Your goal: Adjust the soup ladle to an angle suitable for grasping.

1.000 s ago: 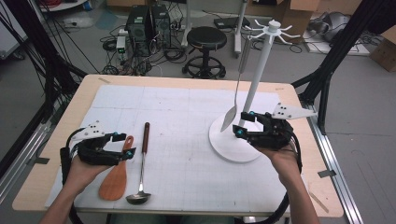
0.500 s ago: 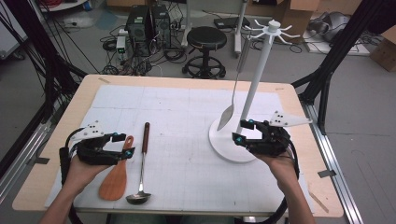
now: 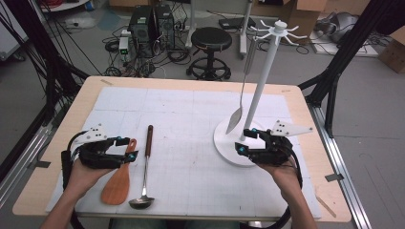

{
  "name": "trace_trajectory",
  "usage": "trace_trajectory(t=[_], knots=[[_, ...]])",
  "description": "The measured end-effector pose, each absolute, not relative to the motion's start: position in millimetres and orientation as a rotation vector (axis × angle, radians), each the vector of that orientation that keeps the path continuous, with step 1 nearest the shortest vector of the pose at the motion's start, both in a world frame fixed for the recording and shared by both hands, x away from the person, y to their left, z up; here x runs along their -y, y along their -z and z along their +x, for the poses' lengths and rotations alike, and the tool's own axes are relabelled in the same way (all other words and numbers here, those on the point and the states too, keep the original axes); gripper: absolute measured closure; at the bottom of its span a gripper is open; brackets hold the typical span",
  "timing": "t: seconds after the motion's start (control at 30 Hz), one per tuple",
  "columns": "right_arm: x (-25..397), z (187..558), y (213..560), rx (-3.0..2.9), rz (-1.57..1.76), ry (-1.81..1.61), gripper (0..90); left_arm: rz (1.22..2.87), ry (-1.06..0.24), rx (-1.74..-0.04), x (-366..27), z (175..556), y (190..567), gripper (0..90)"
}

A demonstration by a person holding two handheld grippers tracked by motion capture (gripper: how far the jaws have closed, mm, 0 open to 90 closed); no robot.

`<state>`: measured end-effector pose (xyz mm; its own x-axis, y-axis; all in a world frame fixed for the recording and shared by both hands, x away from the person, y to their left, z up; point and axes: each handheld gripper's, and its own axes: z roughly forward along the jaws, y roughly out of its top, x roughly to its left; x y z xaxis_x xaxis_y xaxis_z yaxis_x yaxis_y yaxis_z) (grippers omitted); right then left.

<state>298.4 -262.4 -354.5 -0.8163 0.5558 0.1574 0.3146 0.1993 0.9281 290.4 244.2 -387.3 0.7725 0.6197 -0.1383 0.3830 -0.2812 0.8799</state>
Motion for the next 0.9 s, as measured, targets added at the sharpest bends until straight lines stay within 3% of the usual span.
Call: trace_trajectory(t=[0.43,0.73,0.9], knots=[[258,296,371,-2.285,0.859,-1.624,30.1,1.923,-0.283,-0.784,-244,293,393,47.2],[257,293,377,-2.292,0.865,-1.624,29.6,1.949,-0.306,-0.821,-237,298,400,63.6],[256,294,378,-2.293,0.867,-1.621,29.3,1.988,-0.315,-0.855,-229,305,408,79.8]])
